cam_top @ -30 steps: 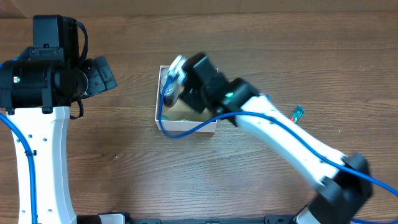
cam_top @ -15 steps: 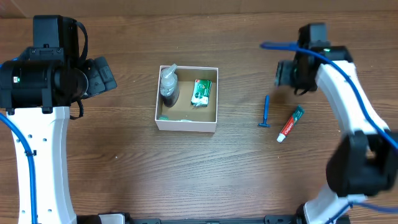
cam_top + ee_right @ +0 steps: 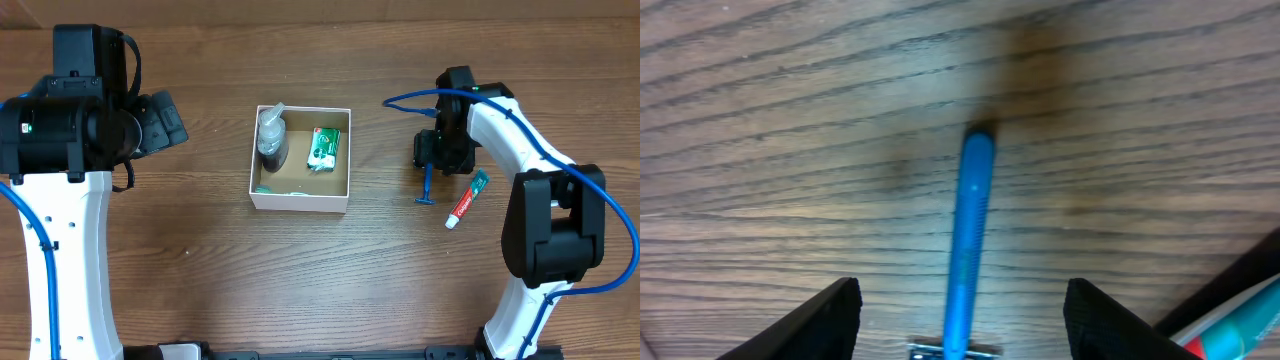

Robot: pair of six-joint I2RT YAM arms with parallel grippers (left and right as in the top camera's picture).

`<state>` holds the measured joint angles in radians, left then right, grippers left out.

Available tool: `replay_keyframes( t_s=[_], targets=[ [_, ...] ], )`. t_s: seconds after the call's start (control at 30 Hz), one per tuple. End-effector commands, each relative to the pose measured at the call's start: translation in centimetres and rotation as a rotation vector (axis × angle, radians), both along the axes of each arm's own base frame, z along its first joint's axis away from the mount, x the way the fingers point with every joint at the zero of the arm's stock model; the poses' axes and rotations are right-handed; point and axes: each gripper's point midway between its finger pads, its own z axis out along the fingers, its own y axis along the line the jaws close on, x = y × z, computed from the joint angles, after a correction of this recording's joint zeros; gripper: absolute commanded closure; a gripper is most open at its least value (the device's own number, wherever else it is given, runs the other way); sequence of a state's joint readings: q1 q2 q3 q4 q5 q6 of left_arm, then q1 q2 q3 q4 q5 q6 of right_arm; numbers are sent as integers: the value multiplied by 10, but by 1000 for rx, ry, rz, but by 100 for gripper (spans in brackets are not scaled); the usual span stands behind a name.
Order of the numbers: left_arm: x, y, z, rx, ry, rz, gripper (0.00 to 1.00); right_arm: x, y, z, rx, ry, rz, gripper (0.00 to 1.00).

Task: Pack container
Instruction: 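Move the right gripper to the blue razor and grasp it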

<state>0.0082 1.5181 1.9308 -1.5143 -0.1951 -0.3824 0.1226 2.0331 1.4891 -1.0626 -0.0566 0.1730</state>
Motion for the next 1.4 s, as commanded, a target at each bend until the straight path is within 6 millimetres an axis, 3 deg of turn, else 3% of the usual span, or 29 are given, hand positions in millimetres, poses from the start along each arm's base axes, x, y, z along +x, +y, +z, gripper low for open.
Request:
replay_keyframes(
  t_s=[0.0,0.2,0.47,0.53,0.6,0.7,0.8,0.9,1.07,1.2,1.3,1.37],
  targets=[
    [1,0,-1,4,6,-15,0,2,3,-7,8,13,-79,33],
    [1,0,-1,4,5,-15,0,3,3,-24,4,38,-86,33],
    [1,0,-1,4,5,-15,0,2,-1,-26,-16,39,-87,36],
    [1,0,-1,4,5,-15,0,2,-1,-26,-18,42,-87,44],
    [1,1,-1,4,5,-15,0,0,-1,-26,-18,49,-87,61],
    [1,0,-1,3,6,-16,0,-2,-1,-25,-21,57,-87,78],
    [1,0,-1,3,6,-16,0,-2,-2,-25,-21,56,-87,83],
    [1,0,-1,4,6,-15,0,-2,-2,-25,-21,56,-87,96],
    [1,0,-1,4,5,-15,0,-1,-1,-22,-18,56,-87,96],
    [1,1,-1,4,5,-15,0,15,1,12,-6,-13,-85,96],
    [1,1,-1,4,5,-15,0,33,14,68,15,-163,11,96],
    [1,0,0,4,2,-15,0,39,36,115,34,-301,104,96]
  ],
)
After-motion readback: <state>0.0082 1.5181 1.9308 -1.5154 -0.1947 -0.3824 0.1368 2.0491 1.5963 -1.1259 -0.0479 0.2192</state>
